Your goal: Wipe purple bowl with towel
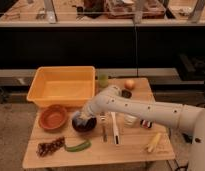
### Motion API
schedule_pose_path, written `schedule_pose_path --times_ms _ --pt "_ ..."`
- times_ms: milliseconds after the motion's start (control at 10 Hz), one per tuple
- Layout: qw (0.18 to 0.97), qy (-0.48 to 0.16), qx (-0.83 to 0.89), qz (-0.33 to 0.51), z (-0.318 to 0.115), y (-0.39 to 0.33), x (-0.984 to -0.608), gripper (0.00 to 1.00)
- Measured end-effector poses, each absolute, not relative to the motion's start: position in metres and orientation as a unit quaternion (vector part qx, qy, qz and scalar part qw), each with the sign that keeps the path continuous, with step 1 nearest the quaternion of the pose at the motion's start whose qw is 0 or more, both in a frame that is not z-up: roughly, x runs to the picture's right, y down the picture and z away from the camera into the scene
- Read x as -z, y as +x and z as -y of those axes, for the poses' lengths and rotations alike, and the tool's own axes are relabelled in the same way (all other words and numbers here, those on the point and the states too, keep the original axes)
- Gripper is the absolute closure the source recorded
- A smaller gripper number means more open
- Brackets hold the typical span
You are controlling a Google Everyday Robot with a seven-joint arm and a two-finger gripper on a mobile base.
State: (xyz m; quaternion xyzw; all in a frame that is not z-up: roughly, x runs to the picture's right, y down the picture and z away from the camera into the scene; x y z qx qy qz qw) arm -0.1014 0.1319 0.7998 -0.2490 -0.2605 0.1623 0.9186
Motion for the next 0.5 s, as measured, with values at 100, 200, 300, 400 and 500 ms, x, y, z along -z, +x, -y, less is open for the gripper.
schedule_pose_path --times_ms 100,200,300,400,500 --pt "0.918 -0.248 -0.16 0.266 -0.135 -0.099 -0.792 1.0" --pt "0.916 -0.249 -0.156 0.272 -0.14 -0.094 -0.781 1.0" --pt "0.916 -0.25 -0.153 0.276 -0.144 -0.092 -0.775 1.0" --pt "0.915 -0.252 -0.147 0.279 -0.147 -0.091 -0.771 1.0" --pt "0.914 -0.256 -0.139 0.281 -0.155 -0.09 -0.765 1.0"
